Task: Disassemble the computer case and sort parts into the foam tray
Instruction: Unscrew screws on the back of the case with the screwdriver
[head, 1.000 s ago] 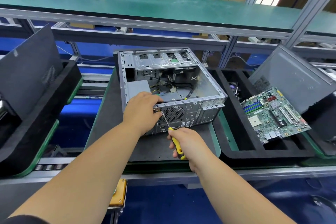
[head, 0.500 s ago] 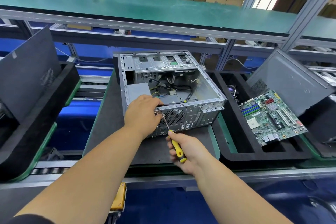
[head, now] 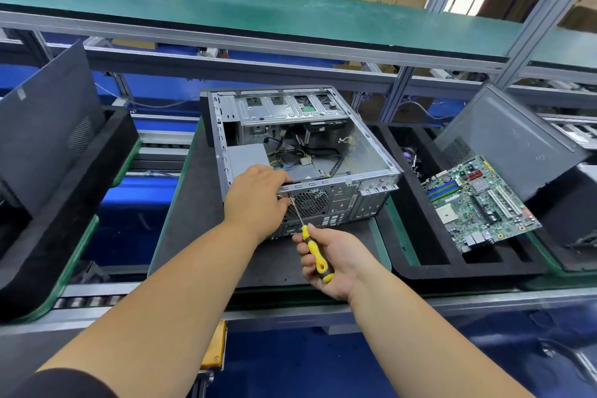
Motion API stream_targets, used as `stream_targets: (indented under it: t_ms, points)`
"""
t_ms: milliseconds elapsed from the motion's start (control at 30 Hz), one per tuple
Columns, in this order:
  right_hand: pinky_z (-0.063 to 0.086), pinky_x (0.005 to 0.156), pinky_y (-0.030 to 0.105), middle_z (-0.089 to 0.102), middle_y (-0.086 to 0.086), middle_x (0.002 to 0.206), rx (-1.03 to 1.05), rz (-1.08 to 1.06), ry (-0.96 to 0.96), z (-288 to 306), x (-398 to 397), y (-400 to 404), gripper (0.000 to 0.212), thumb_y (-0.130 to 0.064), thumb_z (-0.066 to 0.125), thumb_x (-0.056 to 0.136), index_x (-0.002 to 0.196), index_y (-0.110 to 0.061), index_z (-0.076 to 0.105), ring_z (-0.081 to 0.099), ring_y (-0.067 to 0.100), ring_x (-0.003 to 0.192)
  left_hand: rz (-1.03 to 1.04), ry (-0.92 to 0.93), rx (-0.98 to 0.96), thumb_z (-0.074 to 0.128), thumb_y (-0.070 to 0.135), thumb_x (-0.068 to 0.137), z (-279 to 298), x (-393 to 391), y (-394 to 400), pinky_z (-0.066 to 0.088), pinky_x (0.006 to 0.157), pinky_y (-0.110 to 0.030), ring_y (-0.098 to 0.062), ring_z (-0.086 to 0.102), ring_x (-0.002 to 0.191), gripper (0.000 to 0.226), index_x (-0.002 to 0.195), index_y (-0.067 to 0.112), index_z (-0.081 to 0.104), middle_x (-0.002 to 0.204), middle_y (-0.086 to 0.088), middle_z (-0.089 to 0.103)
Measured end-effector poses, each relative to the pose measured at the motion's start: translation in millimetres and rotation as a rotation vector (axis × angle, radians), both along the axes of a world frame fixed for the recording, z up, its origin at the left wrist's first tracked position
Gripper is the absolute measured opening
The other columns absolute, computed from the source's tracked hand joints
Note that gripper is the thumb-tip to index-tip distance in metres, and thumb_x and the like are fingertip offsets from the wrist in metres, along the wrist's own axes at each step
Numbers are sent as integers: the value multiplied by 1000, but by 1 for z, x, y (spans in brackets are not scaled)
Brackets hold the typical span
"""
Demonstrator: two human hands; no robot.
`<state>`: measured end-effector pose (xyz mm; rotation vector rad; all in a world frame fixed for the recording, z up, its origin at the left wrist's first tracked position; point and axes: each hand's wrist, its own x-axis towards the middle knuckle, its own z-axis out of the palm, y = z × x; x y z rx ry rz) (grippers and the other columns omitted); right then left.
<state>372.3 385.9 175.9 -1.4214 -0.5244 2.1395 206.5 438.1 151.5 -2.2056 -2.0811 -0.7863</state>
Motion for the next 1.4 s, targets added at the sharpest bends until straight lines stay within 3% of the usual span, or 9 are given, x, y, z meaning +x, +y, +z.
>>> stream_targets:
  t_ms: [367,533,667,800,967,1100,1233,1333,1400]
  points:
    - [39,38,18,52,1,58,146,-6,-253,-7,-15,-1,16,-23,66,95,85,-13,58,48,8,41,3,-11,-7,68,39,83,-1,0,0,41,84,-32,-13,47,119,32,114,34,63,114,9,64]
    - [45,46,21,63,9,70,99,-9,-96,-1,-10,-5,35,-30,51,101,93,1,66,53,12,48,-5,-2,6,69,40,83,-1,-1,1,41,83,-31,-14,48,117,31,112,33,63,111,10,64]
    - [48,46,21,65,6,68,149,-1,-139,0,-6,-5,35,-28,48,104,92,-2,68,57,12,49,-5,-6,0,69,40,83,-1,-2,1,41,81,-30,-13,47,116,31,112,34,63,112,11,64]
    - [47,42,19,63,0,60,151,-21,-167,-3,-4,-6,30,-30,57,100,85,-7,68,57,10,44,8,-13,-4,69,40,83,-3,-2,1,42,83,-31,-13,47,119,32,114,35,62,115,10,63]
    - [44,41,21,57,0,54,204,-16,-231,-11,-8,-3,12,-15,68,92,89,-10,58,56,10,45,6,-2,-18,68,41,84,-1,-1,1,43,87,-31,-13,46,120,33,116,35,62,117,10,62]
    - [38,41,21,65,6,69,293,56,-261,-11,-9,3,7,-17,61,96,98,-11,56,49,11,43,5,-7,-15,68,39,84,0,0,0,42,89,-32,-13,46,119,33,116,34,62,116,9,62]
    - [39,43,24,75,14,87,381,118,-168,-6,-9,6,34,-12,46,100,133,-22,42,50,17,45,10,-13,-12,68,37,83,2,0,-1,41,89,-31,-13,46,120,34,116,33,62,116,8,62]
    - [37,42,25,74,17,95,546,252,-263,-2,-9,6,68,-7,49,92,141,-49,26,53,21,46,9,-9,-19,68,36,83,3,0,-2,41,88,-32,-13,47,120,33,115,33,62,116,8,62]
    - [34,43,25,74,16,93,597,274,-298,-3,-10,7,71,-9,47,90,144,-50,27,52,21,45,8,-9,-21,68,35,83,4,0,-2,41,89,-32,-14,46,120,34,116,33,62,117,7,62]
